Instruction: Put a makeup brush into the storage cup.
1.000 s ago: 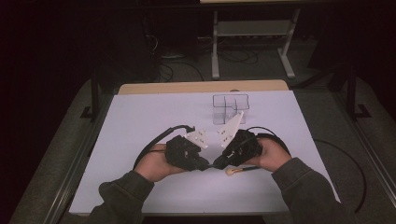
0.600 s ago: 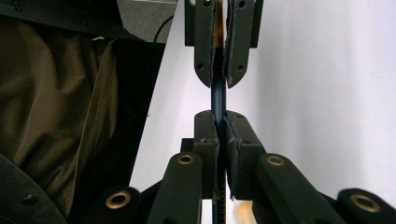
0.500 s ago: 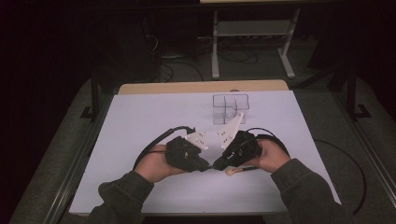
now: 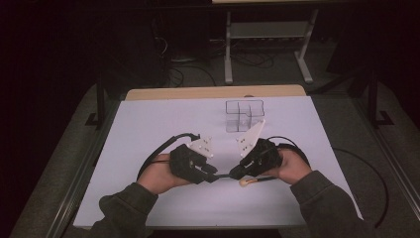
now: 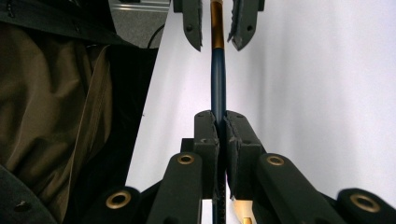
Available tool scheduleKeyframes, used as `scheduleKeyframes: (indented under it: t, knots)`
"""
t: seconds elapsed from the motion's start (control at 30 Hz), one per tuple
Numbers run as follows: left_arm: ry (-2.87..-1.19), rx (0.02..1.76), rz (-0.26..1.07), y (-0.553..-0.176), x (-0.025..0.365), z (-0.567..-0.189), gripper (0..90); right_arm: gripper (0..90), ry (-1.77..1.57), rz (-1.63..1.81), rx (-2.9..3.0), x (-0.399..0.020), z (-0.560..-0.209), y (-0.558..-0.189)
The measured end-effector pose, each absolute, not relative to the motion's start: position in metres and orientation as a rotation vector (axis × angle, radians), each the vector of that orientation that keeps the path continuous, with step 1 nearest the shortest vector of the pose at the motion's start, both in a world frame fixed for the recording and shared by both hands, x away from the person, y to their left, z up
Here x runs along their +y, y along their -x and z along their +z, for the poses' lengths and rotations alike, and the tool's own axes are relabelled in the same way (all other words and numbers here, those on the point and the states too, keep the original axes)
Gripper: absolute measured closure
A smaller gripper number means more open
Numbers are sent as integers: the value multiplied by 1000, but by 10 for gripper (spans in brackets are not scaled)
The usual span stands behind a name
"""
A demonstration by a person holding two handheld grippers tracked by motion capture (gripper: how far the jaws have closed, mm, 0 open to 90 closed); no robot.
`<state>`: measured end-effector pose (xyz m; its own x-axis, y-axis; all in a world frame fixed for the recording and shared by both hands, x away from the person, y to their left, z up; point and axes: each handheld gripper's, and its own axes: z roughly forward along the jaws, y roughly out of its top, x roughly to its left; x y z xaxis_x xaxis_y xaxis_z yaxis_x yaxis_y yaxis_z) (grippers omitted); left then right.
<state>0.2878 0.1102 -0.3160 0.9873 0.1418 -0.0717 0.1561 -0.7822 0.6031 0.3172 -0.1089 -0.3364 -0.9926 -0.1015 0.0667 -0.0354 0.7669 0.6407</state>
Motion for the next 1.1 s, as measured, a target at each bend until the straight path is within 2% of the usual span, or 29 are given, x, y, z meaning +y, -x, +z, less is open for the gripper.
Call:
scheduleKeyframes:
  t: [0.73, 1.1]
  knots:
    - [-2452, 261, -25, -287, 126, -325, 667, 831, -76, -1099, -2863, -123, -336, -317]
    - [-2456, 263, -33, -289, 125, -327, 771, 831, -86, -1103, -2859, -121, -338, -317]
